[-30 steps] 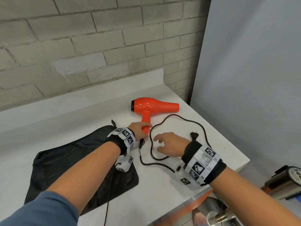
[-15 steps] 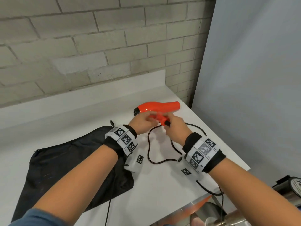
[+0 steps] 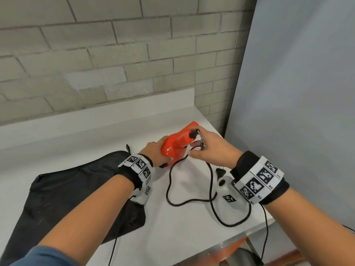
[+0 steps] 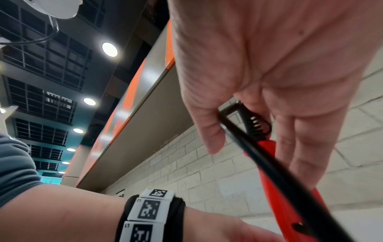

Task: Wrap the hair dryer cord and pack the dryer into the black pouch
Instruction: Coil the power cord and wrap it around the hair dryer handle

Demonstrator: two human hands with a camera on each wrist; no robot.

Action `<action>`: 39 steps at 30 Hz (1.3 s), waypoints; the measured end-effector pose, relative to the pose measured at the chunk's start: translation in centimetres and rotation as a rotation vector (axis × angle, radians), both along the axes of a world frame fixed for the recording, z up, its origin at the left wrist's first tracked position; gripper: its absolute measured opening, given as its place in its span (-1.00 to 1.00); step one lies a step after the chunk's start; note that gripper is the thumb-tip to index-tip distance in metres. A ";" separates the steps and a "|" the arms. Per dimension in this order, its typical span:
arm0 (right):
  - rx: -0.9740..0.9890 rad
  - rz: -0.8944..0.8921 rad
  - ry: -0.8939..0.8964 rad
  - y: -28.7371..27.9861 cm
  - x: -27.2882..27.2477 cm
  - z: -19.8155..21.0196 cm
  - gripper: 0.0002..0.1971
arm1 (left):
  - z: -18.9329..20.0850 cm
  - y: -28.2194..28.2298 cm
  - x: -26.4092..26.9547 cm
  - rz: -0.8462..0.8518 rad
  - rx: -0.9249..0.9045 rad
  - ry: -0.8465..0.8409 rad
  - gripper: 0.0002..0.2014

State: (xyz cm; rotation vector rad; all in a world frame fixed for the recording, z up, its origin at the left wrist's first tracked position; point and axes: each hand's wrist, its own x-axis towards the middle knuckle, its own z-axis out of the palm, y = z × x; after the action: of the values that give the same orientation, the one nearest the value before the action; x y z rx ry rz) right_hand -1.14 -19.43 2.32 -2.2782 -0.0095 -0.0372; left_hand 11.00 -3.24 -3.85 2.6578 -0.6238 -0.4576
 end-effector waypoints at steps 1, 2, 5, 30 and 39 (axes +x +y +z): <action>0.023 -0.001 -0.008 0.0 -0.2 -0.2 -0.35 | 0.0 0.3 -0.4 0.004 -0.001 0.011 -0.15; 0.038 -0.017 -0.029 0.1 -0.4 -0.3 -0.38 | 0.1 0.7 -0.8 0.014 -0.007 0.033 -0.17; 0.111 -0.112 -0.129 0.2 -0.6 -0.3 -0.61 | 0.3 1.5 -2.1 0.038 -0.049 0.132 -0.28; -0.119 0.065 -0.426 -0.8 2.4 4.7 -0.89 | 14.2 -3.2 -2.9 -0.357 -0.482 -0.211 -0.86; -0.095 -0.139 -0.586 -1.9 4.7 5.9 -0.84 | 13.8 -3.3 -1.4 -0.241 -0.832 0.122 -0.63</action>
State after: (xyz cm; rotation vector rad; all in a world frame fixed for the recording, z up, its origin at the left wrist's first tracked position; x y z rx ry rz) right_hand 3.59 -21.31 8.17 -2.2797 -0.1620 -0.7869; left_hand 9.58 -6.49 9.96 1.7674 -0.8674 -0.3211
